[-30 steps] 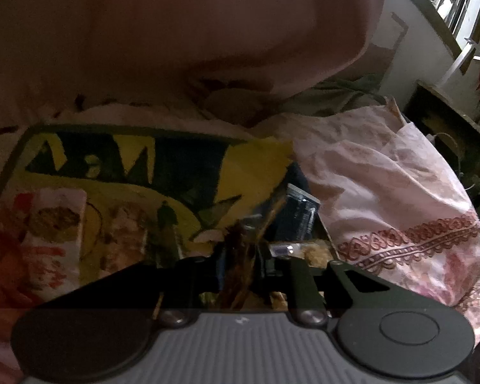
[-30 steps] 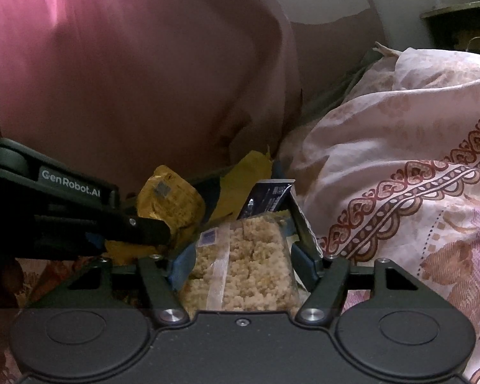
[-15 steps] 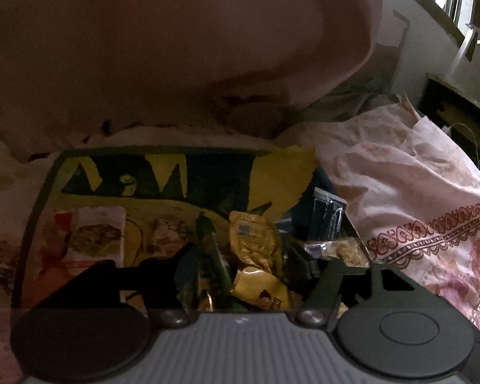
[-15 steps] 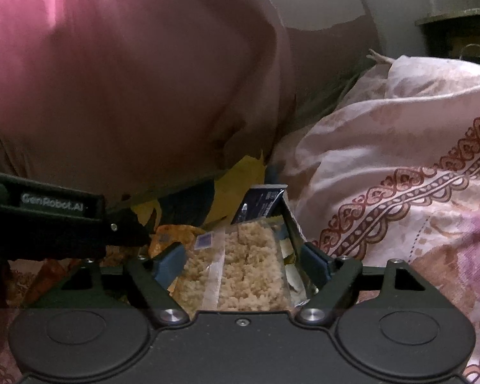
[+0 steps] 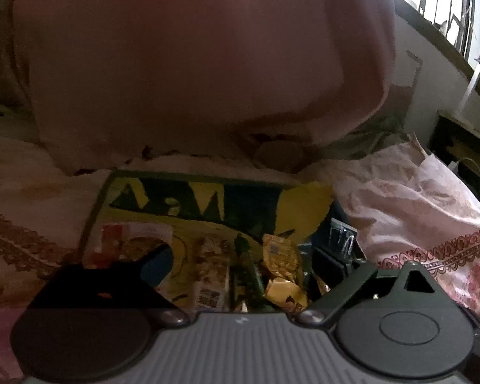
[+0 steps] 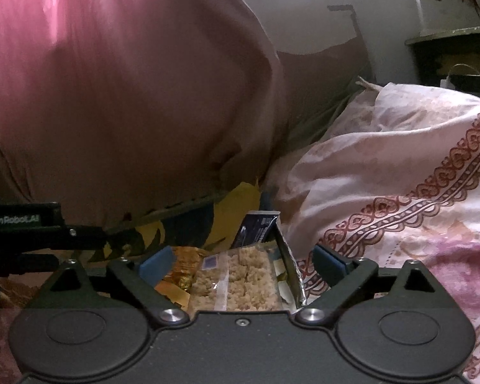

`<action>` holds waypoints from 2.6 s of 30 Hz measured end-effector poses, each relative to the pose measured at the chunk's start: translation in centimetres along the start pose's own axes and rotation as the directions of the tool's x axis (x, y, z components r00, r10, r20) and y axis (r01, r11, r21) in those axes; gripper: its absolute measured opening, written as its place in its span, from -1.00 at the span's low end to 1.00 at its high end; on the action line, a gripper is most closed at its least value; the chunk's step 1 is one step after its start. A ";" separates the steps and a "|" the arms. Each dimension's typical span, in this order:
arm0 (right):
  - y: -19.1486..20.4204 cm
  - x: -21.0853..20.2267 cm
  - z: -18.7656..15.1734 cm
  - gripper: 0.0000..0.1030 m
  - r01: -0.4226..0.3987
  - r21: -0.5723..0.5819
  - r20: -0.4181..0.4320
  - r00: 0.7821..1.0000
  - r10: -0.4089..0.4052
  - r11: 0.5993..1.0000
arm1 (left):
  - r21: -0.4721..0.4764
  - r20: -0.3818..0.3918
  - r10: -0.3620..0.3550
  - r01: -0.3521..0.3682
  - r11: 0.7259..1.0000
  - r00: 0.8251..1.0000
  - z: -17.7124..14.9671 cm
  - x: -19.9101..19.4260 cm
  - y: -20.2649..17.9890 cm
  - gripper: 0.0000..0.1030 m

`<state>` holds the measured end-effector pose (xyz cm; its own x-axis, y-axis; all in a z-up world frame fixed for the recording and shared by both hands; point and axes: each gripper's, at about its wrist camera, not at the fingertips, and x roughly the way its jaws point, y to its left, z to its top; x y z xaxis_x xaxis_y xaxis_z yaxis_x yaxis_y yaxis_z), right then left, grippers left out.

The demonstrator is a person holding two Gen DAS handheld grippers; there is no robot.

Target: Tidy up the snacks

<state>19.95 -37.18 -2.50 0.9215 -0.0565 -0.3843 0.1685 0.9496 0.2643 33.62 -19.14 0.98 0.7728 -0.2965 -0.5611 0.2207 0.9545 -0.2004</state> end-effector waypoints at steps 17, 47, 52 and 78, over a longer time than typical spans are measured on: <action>2.9 -8.6 1.2 0.99 -0.014 -0.094 0.089 0.996 0.022 0.995 | -0.013 0.073 0.062 -0.062 0.998 0.995 -3.1 -8.9 2.3 0.99; 8.5 -21.6 -5.5 0.99 -0.071 -0.135 0.037 0.996 0.077 0.988 | 0.040 0.138 0.168 -0.175 0.984 0.976 -11.6 -22.9 6.7 0.99; 8.7 -23.2 -6.7 0.99 -0.068 -0.120 0.028 0.997 0.072 0.990 | 0.062 0.133 0.162 -0.172 0.983 0.978 -12.7 -24.1 6.7 0.99; 9.8 -26.7 -9.5 0.99 -0.037 -0.085 0.012 0.999 0.038 0.996 | -0.010 0.125 0.169 -0.169 0.986 0.978 -15.9 -27.0 9.6 0.99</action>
<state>-6.35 -23.42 1.99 0.9315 -0.0242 -0.3630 0.1042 0.9737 0.2026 5.45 -2.44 1.40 0.8673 -0.1247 -0.4819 0.0809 0.9906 -0.1106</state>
